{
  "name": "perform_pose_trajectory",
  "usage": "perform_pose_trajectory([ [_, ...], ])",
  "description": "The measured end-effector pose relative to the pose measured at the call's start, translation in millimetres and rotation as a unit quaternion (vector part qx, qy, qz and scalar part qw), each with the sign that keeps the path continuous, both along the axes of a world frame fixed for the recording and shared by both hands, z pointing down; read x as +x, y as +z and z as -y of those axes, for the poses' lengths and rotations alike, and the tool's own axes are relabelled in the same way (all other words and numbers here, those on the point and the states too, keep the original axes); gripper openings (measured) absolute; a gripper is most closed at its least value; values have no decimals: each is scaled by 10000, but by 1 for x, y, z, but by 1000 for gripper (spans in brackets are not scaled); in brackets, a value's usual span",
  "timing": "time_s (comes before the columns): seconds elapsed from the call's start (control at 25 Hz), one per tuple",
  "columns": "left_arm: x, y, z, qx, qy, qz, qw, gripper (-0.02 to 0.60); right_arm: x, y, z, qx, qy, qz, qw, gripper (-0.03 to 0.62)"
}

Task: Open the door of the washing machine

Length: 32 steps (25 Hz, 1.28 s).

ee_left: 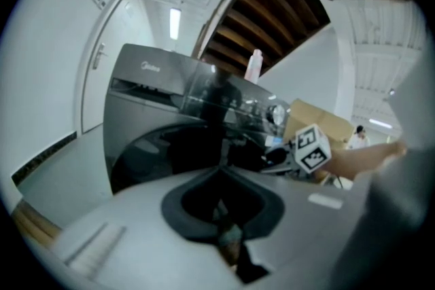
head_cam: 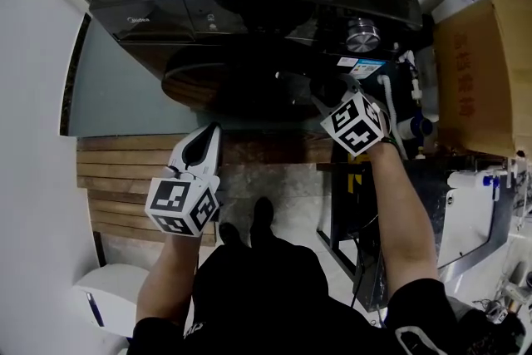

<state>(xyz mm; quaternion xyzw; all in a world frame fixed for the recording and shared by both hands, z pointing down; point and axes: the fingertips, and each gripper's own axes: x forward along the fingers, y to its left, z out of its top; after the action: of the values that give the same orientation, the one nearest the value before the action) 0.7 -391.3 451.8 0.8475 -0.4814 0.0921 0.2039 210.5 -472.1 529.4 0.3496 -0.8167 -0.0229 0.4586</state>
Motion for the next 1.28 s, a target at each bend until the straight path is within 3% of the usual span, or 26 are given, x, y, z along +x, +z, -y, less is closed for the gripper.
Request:
perform_pose_trajectory([
  [0.4,-12,3,-19,-12,-98,74,9999,5,0,-1,0,106,164,270,9994,161],
  [1.28,-3,1,-17,52,-2,209,9998,5,0,-3,0,184,216,334,9990,161],
])
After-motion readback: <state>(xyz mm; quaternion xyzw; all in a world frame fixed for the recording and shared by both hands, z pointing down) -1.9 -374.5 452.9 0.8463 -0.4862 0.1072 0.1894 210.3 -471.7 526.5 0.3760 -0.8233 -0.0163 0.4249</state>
